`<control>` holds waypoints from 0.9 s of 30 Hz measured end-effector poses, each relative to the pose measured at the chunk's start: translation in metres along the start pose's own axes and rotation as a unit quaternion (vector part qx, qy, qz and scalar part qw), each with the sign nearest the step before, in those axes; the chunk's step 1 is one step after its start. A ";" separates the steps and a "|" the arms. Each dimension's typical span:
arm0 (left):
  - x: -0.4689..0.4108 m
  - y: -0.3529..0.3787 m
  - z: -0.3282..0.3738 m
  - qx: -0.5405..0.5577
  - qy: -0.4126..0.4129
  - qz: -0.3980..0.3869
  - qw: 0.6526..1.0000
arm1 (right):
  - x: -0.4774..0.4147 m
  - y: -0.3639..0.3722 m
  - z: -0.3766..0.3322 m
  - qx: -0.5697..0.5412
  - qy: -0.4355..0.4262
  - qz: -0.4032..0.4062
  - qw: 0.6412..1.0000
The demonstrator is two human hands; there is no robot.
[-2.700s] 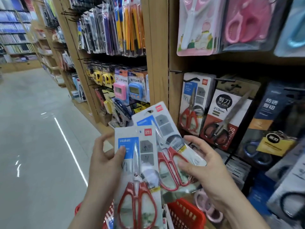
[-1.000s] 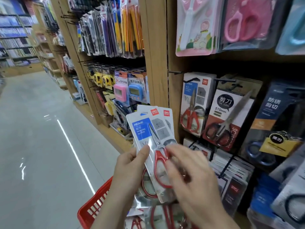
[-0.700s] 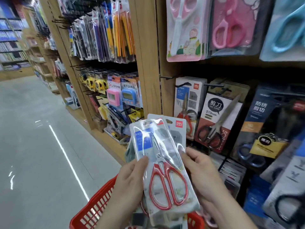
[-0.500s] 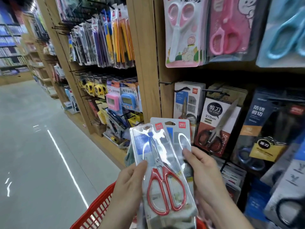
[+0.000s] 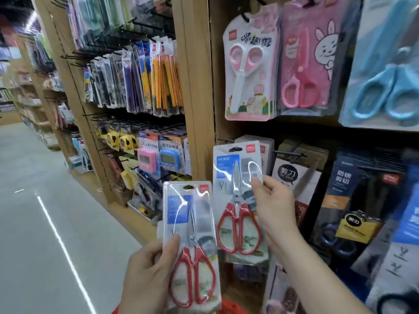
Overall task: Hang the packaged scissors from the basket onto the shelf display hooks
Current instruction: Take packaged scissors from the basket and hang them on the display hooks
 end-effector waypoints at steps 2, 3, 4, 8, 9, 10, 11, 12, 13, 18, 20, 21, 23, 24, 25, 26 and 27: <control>0.001 0.004 -0.002 0.029 -0.009 -0.010 0.999 | -0.008 0.002 0.005 0.015 0.003 0.019 1.000; 0.001 0.005 -0.004 0.041 -0.012 -0.012 0.999 | -0.011 0.002 0.008 0.013 0.013 0.031 0.999; 0.000 0.005 -0.005 0.050 -0.017 -0.011 0.999 | -0.014 0.001 0.011 0.012 0.023 0.042 0.999; 0.001 0.002 -0.009 0.068 -0.031 0.003 0.997 | -0.021 0.001 0.020 0.005 0.050 0.064 0.997; 0.001 0.003 -0.010 0.071 -0.036 0.001 0.997 | -0.023 0.001 0.023 0.005 0.058 0.068 0.996; 0.001 0.004 -0.011 0.076 -0.042 -0.002 0.996 | -0.025 0.001 0.024 0.006 0.064 0.072 0.995; 0.002 0.005 -0.012 0.079 -0.045 -0.005 0.996 | -0.027 0.001 0.025 0.009 0.066 0.078 0.995; 0.002 0.007 -0.012 0.078 -0.045 -0.004 0.996 | -0.029 0.000 0.025 0.012 0.068 0.085 0.994; 0.002 0.008 -0.014 0.073 -0.041 -0.005 0.996 | -0.033 0.000 0.027 0.012 0.071 0.095 0.993; 0.003 0.019 -0.013 0.097 -0.044 -0.024 0.994 | -0.048 -0.002 0.040 0.029 0.122 0.129 0.984; 0.004 0.023 -0.012 0.100 -0.050 -0.029 0.993 | -0.045 -0.003 0.041 0.074 0.134 0.113 0.982; 0.004 0.025 -0.013 0.099 -0.054 -0.032 0.993 | -0.037 -0.005 0.038 0.110 0.130 0.106 0.980; 0.003 0.028 -0.015 0.098 -0.059 -0.036 0.993 | -0.010 -0.008 0.028 0.153 0.088 0.084 0.981; 0.003 0.030 -0.014 0.102 -0.063 -0.037 0.992 | 0.006 -0.007 0.023 0.146 0.070 0.058 0.985; 0.003 0.031 -0.014 0.105 -0.066 -0.040 0.991 | 0.022 -0.004 0.019 0.117 0.065 0.012 0.991; 0.004 0.033 -0.012 0.107 -0.069 -0.043 0.991 | 0.035 0.002 0.018 0.082 0.079 -0.049 0.992; 0.005 0.035 -0.011 0.106 -0.072 -0.045 0.991 | 0.047 0.009 0.018 0.046 0.101 -0.111 0.988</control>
Point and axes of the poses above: each hand's wrist, its own x-axis away from the middle knuckle, its own y-axis out of the palm, z = x × y, the point moved 6 cm from there along -x, towards the middle knuckle, and after that the axes turned 8 degrees about -z, right-handed, at the moved point
